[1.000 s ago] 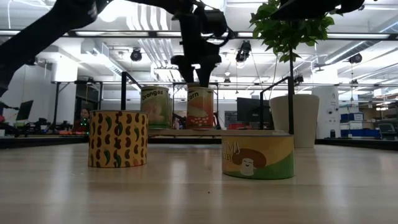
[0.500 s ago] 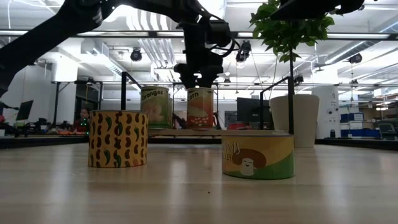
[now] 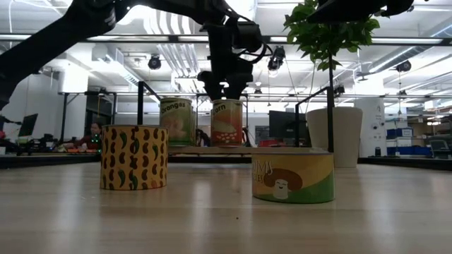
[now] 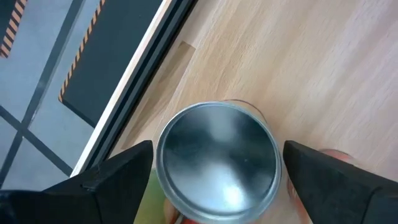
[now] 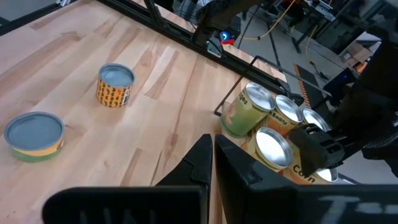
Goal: Pick and place cans onto a shelf
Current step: Put the canned corn on the shelf
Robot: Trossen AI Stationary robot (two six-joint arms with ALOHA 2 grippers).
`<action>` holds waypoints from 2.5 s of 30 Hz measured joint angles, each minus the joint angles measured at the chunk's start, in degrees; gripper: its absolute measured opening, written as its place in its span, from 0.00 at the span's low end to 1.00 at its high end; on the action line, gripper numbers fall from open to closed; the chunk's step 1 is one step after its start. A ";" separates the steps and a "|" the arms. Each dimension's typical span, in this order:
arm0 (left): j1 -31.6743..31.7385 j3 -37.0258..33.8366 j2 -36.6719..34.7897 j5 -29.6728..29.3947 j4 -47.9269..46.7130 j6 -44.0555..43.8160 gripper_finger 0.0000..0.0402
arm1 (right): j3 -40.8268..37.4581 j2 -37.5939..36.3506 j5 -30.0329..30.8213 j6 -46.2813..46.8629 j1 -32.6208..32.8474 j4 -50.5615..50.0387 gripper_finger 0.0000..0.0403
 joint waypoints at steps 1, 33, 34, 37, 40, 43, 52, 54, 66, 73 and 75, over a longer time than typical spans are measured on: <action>-0.21 0.28 -0.17 -0.04 -0.34 0.35 0.85 | 0.00 0.00 0.00 0.00 0.00 -0.04 0.02; -20.23 -60.71 -46.30 -17.37 50.11 19.83 0.85 | 11.99 20.78 16.96 8.36 -6.70 -0.78 0.02; -20.33 -63.86 -48.45 -17.63 53.67 20.48 0.85 | 14.02 22.74 16.69 7.86 -7.55 -1.84 0.02; -20.38 -72.42 -54.28 -18.09 62.90 22.06 0.85 | 20.72 28.74 16.06 6.18 -10.20 -5.16 0.02; -20.38 -79.35 -59.48 -20.67 72.27 25.08 0.83 | 27.83 34.86 14.62 4.16 -13.55 -8.90 0.02; -20.36 -84.76 -63.95 -22.07 81.33 29.60 0.78 | 34.76 40.31 7.87 1.89 -17.55 -12.29 0.02; -19.04 -92.17 -73.36 -22.18 97.15 41.49 0.50 | 49.77 52.54 -0.32 -2.22 -27.02 -15.56 0.02; -18.43 -92.22 -74.43 -22.19 97.49 42.41 0.42 | 51.79 54.20 -0.47 -2.25 -28.21 -15.80 0.02; -17.61 -92.50 -75.53 -22.13 97.27 47.59 0.08 | 57.06 61.32 -2.15 -4.20 -31.85 -15.66 0.02; -17.52 -92.61 -75.51 -22.10 97.16 47.65 0.04 | 57.13 64.05 -4.50 -4.57 -33.79 -15.13 0.02; -17.52 -92.61 -75.50 -22.10 97.17 47.57 0.04 | 57.13 64.28 -4.54 -4.27 -34.11 -15.93 0.02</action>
